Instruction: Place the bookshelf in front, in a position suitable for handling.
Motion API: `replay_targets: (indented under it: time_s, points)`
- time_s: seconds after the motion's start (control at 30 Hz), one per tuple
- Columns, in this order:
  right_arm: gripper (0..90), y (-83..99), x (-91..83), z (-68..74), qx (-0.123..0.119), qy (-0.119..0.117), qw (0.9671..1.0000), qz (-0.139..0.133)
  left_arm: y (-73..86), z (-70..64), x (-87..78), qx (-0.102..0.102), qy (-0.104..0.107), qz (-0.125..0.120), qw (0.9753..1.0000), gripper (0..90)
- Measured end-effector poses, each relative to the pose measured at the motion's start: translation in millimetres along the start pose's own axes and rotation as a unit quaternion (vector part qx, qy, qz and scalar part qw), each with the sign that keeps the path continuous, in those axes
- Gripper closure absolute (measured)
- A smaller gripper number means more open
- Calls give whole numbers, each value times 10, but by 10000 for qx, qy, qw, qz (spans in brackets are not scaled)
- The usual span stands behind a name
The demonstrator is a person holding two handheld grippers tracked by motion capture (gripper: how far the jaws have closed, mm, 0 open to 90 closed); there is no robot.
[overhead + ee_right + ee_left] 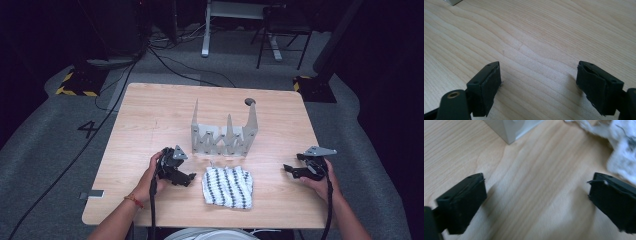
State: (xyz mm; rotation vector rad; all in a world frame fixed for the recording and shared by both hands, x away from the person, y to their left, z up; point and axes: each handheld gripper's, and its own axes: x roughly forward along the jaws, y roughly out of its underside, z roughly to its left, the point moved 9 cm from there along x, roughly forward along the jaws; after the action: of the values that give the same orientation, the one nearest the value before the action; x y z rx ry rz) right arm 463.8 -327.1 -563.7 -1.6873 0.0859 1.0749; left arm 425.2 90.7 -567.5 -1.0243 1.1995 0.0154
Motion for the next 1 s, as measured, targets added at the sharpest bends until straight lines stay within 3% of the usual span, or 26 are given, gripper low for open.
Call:
replay_targets:
  time_s: [0.03,0.1,0.17,0.33,0.43,0.47,0.5,0.53,0.6,0.63,0.7,0.73,0.77,0.8,0.83,1.0]
  points:
    - [200,-3,4,3,-15,-10,10000,-5,5,-12,-48,1,-167,54,9998,195]
    - [199,-5,6,6,-16,-5,10000,-12,12,-44,-68,56,-126,93,9999,182]
    - [199,-6,7,9,-6,-11,10000,-16,-37,-132,-130,58,99,-241,9996,200]
    - [199,-9,10,13,-13,-9,10000,-25,-142,-299,-270,265,-16,-592,9979,192]
    - [198,-14,17,17,-48,-35,10000,-34,-188,-441,-303,437,256,-649,9966,176]
    - [198,-16,18,19,-45,-39,10000,-33,-209,-509,-311,600,375,-688,9951,177]
    - [195,-19,23,22,-52,-45,10000,-18,-250,-636,-312,882,554,-731,9919,175]
    - [195,-19,23,22,-52,-45,10000,-18,-250,-636,-312,882,554,-731,9919,173]
    - [194,-21,26,25,-51,-47,10000,-21,-302,-796,-303,1226,764,-767,9865,173]
    - [194,-23,28,27,-51,-49,10000,-25,-372,-949,-252,1449,871,-782,9825,203]
    - [193,-25,29,31,-49,-60,10000,-21,-444,-1091,-162,1517,1057,-764,9798,189]
    - [193,-25,28,32,-54,-63,10000,-14,-444,-1091,-162,1517,1057,-764,9798,187]
    - [194,-25,29,32,-62,-60,10000,-15,-489,-1234,-69,1467,1241,-647,9792,173]
    - [194,-25,30,33,-63,-52,10000,-18,-489,-1234,-69,1467,1241,-647,9792,161]
    - [194,-26,30,35,-65,-55,10000,-22,-502,-1358,8,1623,1351,-595,9756,163]
    - [194,-27,31,37,-78,-80,9999,-20,-441,-1483,159,1727,1408,-363,9742,161]
